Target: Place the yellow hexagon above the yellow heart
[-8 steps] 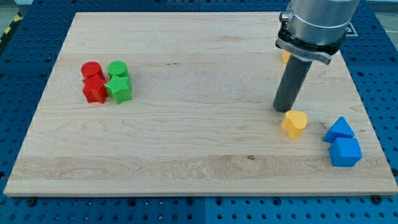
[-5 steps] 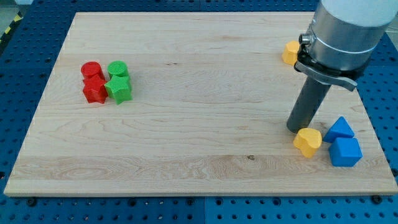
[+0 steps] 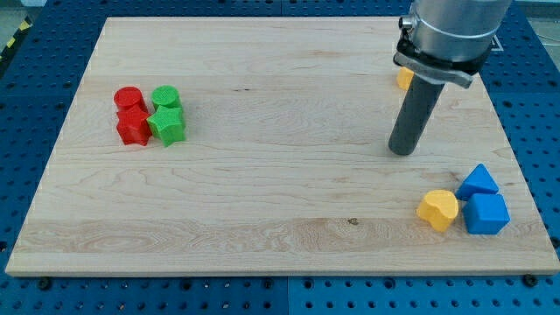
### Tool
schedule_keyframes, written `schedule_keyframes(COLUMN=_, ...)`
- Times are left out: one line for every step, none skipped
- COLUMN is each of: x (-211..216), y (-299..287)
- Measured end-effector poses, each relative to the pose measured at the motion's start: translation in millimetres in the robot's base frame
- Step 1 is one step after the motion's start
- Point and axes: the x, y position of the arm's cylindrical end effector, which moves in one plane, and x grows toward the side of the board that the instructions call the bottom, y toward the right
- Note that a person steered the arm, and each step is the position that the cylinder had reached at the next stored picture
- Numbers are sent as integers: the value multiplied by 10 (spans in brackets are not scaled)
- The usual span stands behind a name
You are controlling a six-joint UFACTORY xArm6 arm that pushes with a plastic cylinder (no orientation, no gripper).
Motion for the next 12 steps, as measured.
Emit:
schedule_keyframes(x=-268, y=214)
schedule_keyframes(x=-405, y=571)
schedule_keyframes(x=-531, y=828)
schedule_keyframes(x=-768, y=1155)
schedule_keyframes(x=-1300, y=1139)
schedule_keyframes(x=-1578, y=587)
schedule_keyframes(x=-1474, y=219)
schedule_keyframes(x=-1397, y=295)
schedule_keyframes(x=-1273, y=296)
schedule_keyframes(x=-1034, y=297)
schedule_keyframes(x=-999, y=390)
schedule_keyframes(x=-938, y=586)
